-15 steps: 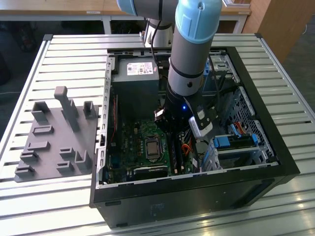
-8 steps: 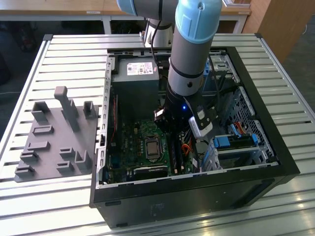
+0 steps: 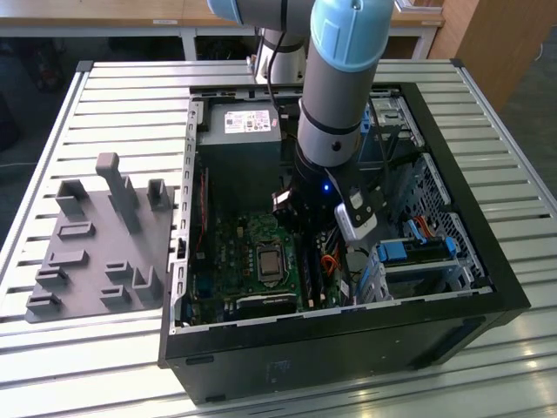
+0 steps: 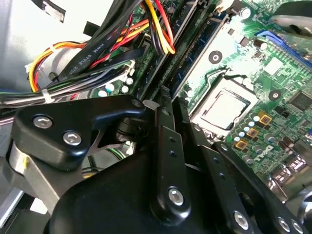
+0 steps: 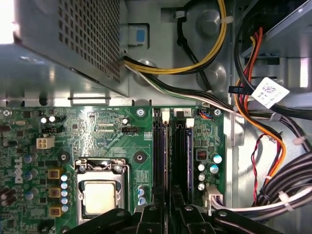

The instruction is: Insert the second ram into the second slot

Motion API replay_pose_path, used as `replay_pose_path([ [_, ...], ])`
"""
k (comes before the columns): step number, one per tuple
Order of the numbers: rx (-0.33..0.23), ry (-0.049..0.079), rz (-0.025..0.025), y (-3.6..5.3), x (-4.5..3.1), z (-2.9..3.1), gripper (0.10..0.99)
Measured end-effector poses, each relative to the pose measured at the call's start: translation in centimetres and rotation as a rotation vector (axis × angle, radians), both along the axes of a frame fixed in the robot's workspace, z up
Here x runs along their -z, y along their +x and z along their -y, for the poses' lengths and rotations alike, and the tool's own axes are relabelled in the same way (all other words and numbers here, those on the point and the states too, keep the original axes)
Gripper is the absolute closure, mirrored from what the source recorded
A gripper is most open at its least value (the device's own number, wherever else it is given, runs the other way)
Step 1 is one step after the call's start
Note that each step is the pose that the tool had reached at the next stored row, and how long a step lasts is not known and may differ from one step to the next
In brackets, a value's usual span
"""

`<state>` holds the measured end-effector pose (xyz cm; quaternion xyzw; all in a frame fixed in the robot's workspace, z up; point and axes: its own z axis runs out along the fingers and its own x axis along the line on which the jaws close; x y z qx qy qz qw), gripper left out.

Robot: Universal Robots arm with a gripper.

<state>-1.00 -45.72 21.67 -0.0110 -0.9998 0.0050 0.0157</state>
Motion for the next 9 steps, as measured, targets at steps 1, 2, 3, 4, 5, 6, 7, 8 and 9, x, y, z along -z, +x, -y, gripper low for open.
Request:
replay_pose_path([
  [1, 0.0, 0.0, -0.0002, 0.0, -0.22, 0.0, 0.875],
  [2, 0.0, 0.0, -0.0004, 0.0, -0.42, 0.0, 0.875],
  [3, 0.0, 0.0, -0.0011, 0.0, -0.53, 0.0, 0.875],
  [4, 0.0, 0.0, -0.0015, 0.0, -0.56, 0.0, 0.875],
  [5, 0.0, 0.0, -0.0017, 0.0, -0.55, 0.0, 0.89],
  [6, 0.0, 0.0, -0.0018, 0.0, -0.55, 0.0, 0.957],
  [7, 0.0, 0.0, -0.0018, 0.01, -0.56, 0.0, 0.957],
  [8, 0.0, 0.0, -0.0019, 0.01, -0.56, 0.0, 0.98],
  [9, 0.0, 0.0, -0.002, 0.02, -0.55, 0.0, 0.98],
])
